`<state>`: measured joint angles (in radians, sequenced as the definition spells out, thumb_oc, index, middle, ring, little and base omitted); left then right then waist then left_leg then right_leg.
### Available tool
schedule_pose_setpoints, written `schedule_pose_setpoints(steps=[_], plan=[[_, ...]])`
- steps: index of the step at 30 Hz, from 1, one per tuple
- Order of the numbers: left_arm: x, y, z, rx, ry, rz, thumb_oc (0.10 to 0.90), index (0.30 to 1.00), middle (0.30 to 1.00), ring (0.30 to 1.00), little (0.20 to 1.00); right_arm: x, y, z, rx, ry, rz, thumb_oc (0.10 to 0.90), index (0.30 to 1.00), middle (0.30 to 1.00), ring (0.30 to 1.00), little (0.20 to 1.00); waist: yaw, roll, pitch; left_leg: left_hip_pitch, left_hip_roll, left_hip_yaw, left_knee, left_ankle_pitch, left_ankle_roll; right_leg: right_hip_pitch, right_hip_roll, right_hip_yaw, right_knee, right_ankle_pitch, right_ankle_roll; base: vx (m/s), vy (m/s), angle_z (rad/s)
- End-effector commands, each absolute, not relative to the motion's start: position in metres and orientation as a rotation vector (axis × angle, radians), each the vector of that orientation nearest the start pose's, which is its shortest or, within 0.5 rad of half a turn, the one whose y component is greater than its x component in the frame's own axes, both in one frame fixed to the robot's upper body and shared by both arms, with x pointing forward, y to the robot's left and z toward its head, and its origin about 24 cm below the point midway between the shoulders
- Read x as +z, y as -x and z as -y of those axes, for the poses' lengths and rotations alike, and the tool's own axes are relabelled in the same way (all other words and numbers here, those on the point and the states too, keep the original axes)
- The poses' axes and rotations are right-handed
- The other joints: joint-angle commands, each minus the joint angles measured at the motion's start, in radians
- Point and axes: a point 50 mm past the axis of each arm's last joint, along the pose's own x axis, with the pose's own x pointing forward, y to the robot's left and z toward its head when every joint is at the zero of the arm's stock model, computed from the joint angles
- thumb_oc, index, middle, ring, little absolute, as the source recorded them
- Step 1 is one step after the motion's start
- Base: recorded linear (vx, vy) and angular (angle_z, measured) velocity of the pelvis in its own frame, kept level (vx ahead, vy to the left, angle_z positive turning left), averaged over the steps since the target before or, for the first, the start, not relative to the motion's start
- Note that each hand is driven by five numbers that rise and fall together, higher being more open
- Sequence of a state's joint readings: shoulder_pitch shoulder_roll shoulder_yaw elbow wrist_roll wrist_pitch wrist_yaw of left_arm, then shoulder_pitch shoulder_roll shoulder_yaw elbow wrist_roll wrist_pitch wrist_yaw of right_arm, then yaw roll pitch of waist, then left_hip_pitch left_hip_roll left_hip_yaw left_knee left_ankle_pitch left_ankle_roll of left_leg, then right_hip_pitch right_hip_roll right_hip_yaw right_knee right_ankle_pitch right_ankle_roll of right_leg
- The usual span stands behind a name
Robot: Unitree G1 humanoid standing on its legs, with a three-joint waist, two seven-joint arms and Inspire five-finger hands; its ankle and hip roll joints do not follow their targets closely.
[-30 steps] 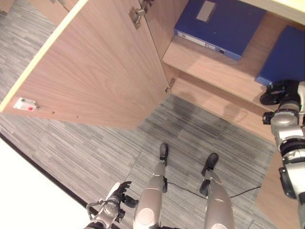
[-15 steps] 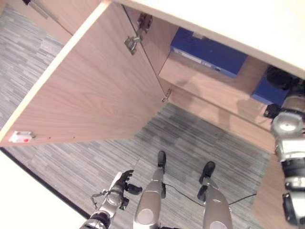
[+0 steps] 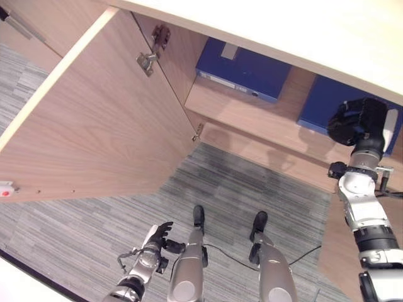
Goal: Put the empty folder in the office cabinet
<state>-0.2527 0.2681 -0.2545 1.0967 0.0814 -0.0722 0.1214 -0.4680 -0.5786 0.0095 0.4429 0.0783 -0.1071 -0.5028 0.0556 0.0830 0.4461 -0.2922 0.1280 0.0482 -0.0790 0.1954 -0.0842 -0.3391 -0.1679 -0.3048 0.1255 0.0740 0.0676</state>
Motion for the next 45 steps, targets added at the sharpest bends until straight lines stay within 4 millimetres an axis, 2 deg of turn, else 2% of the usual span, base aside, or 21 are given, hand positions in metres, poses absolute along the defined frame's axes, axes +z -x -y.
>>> schedule_pose_setpoints(steps=[1, 2, 4, 7, 12, 15, 25, 31, 39, 45], plan=[[-0.128, -0.184, -0.223, -0.053, -0.572, -0.896, 0.8, 0.9, 0.9, 0.9, 0.9, 0.161, -0.321, 0.296, -0.607, 0.484, 0.369, 0.4, 0.3, 0.3, 0.3, 0.3, 0.022, 0.014, -0.076, 0.073, 0.064, -0.032, 0.025, -0.13, -0.066, -0.033, -0.047, 0.011, 0.181, -0.188, 0.091, 0.0, 0.007, 0.04], [-0.128, -0.184, -0.223, -0.054, -0.573, -0.896, 0.8, 0.9, 0.9, 0.9, 0.9, 0.147, -0.322, 0.304, -0.63, 0.489, 0.294, 0.4, 0.3, 0.3, 0.3, 0.3, 0.024, 0.017, -0.072, 0.068, 0.063, -0.035, 0.028, -0.13, -0.065, -0.035, -0.05, 0.01, 0.182, -0.187, 0.09, 0.0, 0.01, 0.03], [-0.129, -0.183, -0.224, -0.051, -0.577, -0.9, 0.8, 0.9, 0.9, 0.9, 0.9, 0.138, -0.322, 0.314, -0.661, 0.514, 0.228, 0.4, 0.3, 0.3, 0.3, 0.3, 0.028, 0.021, -0.071, 0.065, 0.061, -0.039, 0.03, -0.129, -0.064, -0.038, -0.053, 0.011, 0.184, -0.186, 0.09, 0.0, 0.0, 0.0], [-0.13, -0.18, -0.226, -0.06, -0.598, -0.907, 0.8, 0.9, 0.9, 0.9, 0.9, 0.138, -0.326, 0.324, -0.698, 0.518, 0.181, 0.4, 0.3, 0.3, 0.3, 0.3, 0.035, 0.026, -0.065, 0.062, 0.055, -0.041, 0.03, -0.128, -0.062, -0.04, -0.057, 0.015, 0.186, -0.188, 0.089, 0.0, 0.0, 0.0], [-0.132, -0.175, -0.227, -0.076, -0.623, -0.912, 0.8, 0.9, 0.9, 0.9, 0.9, 0.149, -0.335, 0.336, -0.713, 0.575, 0.137, 0.4, 0.3, 0.3, 0.3, 0.3, 0.049, 0.032, -0.053, 0.058, 0.047, -0.042, 0.029, -0.128, -0.064, -0.038, -0.063, 0.014, 0.184, -0.187, 0.089, -0.02, 0.006, 0.0], [-0.131, -0.176, -0.227, -0.075, -0.624, -0.91, 0.8, 0.9, 0.9, 0.9, 0.9, 0.149, -0.337, 0.338, -0.714, 0.584, 0.12, 0.4, 0.3, 0.3, 0.3, 0.3, 0.051, 0.035, -0.048, 0.055, 0.045, -0.044, 0.03, -0.127, -0.063, -0.039, -0.064, 0.013, 0.184, -0.185, 0.09, 0.0, 0.0, 0.0], [-0.131, -0.171, -0.234, -0.084, -0.659, -0.915, 0.8, 0.9, 0.9, 0.9, 0.9, 0.185, -0.345, 0.36, -0.789, 0.638, 0.099, 0.4, 0.3, 0.3, 0.3, 0.3, 0.072, 0.051, -0.031, 0.03, 0.039, -0.049, 0.029, -0.113, -0.068, -0.061, -0.069, 0.018, 0.185, -0.179, 0.093, -0.01, -0.001, 0.01], [-0.13, -0.172, -0.238, -0.075, -0.664, -0.915, 0.8, 0.9, 0.9, 0.9, 0.9, 0.198, -0.347, 0.367, -0.803, 0.679, 0.08, 0.4, 0.3, 0.3, 0.3, 0.3, 0.073, 0.061, -0.018, 0.009, 0.039, -0.052, 0.034, -0.11, -0.069, -0.091, -0.077, 0.022, 0.206, -0.181, 0.095, 0.0, 0.0, 0.0], [-0.129, -0.174, -0.238, -0.082, -0.664, -0.908, 0.8, 0.9, 0.9, 0.9, 0.9, 0.202, -0.348, 0.372, -0.824, 0.693, 0.049, 0.4, 0.3, 0.3, 0.3, 0.3, 0.079, 0.08, -0.004, -0.021, 0.038, -0.059, 0.037, -0.102, -0.07, -0.133, -0.084, 0.022, 0.242, -0.19, 0.097, 0.0, 0.0, 0.0], [-0.127, -0.178, -0.238, -0.075, -0.657, -0.888, 0.8, 0.9, 0.9, 0.9, 0.9, 0.222, -0.35, 0.375, -0.861, 0.675, 0.078, 0.4, 0.3, 0.3, 0.3, 0.3, 0.088, 0.102, 0.014, -0.064, 0.037, -0.068, 0.035, -0.088, -0.071, -0.199, -0.093, 0.023, 0.286, -0.199, 0.1, -0.01, 0.0, 0.01]])
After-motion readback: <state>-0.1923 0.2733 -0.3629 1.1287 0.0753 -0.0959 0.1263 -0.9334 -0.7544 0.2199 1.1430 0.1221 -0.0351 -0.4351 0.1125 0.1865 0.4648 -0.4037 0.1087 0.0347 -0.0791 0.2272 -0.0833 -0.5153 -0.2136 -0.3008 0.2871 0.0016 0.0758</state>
